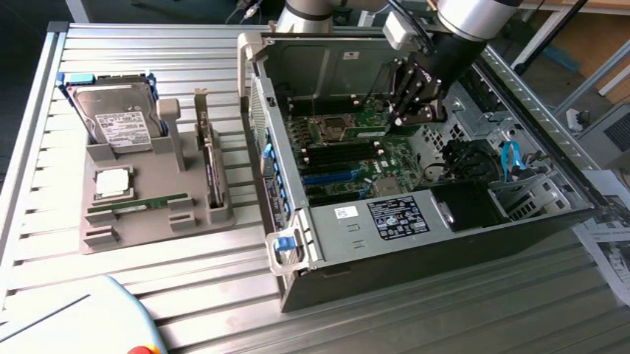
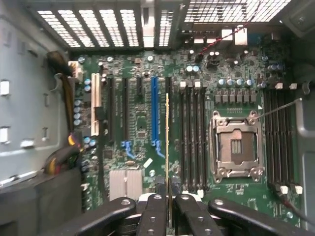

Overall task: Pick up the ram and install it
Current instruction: 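Insert the ram into the slot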

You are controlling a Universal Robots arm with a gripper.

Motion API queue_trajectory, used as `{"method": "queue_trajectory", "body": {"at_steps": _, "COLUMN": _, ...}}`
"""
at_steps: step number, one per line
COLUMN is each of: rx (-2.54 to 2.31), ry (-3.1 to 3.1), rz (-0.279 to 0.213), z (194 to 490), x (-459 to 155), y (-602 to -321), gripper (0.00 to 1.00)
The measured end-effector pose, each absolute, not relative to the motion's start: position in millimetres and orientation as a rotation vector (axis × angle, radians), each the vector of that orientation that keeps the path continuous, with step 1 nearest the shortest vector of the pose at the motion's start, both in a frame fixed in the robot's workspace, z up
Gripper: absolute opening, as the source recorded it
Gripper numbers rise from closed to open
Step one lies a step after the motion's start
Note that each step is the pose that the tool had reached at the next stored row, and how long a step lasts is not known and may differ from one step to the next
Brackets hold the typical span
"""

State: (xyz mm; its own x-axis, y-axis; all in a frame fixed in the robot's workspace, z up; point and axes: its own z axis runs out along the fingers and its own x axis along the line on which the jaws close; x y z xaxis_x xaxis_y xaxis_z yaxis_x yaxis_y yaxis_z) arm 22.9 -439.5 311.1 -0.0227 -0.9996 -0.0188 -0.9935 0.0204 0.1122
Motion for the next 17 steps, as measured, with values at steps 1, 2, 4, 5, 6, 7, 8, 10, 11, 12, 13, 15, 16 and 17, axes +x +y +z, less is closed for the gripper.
{"method": "queue_trajectory", "body": {"at_steps": 1, "rx": 2.149, "ry": -2.197, "rz": -0.144, "z": 309.2, "x": 20.9, "y": -438.5, "gripper": 0.13}}
{"method": "queue_trajectory", "body": {"at_steps": 2, "rx": 2.149, "ry": -2.196, "rz": -0.144, "z": 307.1, "x": 19.5, "y": -438.2, "gripper": 0.13}}
{"method": "queue_trajectory", "body": {"at_steps": 4, "rx": 2.149, "ry": -2.196, "rz": -0.144, "z": 300.2, "x": 17.4, "y": -437.4, "gripper": 0.13}}
{"method": "queue_trajectory", "body": {"at_steps": 5, "rx": 2.15, "ry": -2.195, "rz": -0.144, "z": 297.3, "x": 17.2, "y": -436.0, "gripper": 0.13}}
{"method": "queue_trajectory", "body": {"at_steps": 6, "rx": 2.158, "ry": -2.188, "rz": -0.143, "z": 293.3, "x": 16.2, "y": -433.8, "gripper": 0.13}}
{"method": "queue_trajectory", "body": {"at_steps": 7, "rx": 2.162, "ry": -2.184, "rz": -0.143, "z": 291.4, "x": 14.7, "y": -432.6, "gripper": 0.13}}
{"method": "queue_trajectory", "body": {"at_steps": 8, "rx": 2.164, "ry": -2.182, "rz": -0.142, "z": 289.6, "x": 12.9, "y": -431.3, "gripper": 0.13}}
{"method": "queue_trajectory", "body": {"at_steps": 10, "rx": 2.168, "ry": -2.178, "rz": -0.141, "z": 286.3, "x": 8.9, "y": -428.7, "gripper": 0.13}}
{"method": "queue_trajectory", "body": {"at_steps": 11, "rx": 2.17, "ry": -2.177, "rz": -0.141, "z": 283.2, "x": 7.2, "y": -426.1, "gripper": 0.13}}
{"method": "queue_trajectory", "body": {"at_steps": 12, "rx": 2.171, "ry": -2.176, "rz": -0.141, "z": 279.7, "x": 6.8, "y": -423.0, "gripper": 0.13}}
{"method": "queue_trajectory", "body": {"at_steps": 13, "rx": 2.171, "ry": -2.176, "rz": -0.141, "z": 277.2, "x": 6.7, "y": -421.7, "gripper": 0.13}}
{"method": "queue_trajectory", "body": {"at_steps": 15, "rx": 2.171, "ry": -2.176, "rz": -0.141, "z": 271.9, "x": 6.7, "y": -420.5, "gripper": 0.13}}
{"method": "queue_trajectory", "body": {"at_steps": 16, "rx": 2.171, "ry": -2.176, "rz": -0.141, "z": 269.9, "x": 6.7, "y": -420.2, "gripper": 0.13}}
{"method": "queue_trajectory", "body": {"at_steps": 17, "rx": 2.171, "ry": -2.176, "rz": -0.141, "z": 268.2, "x": 6.7, "y": -420.0, "gripper": 0.13}}
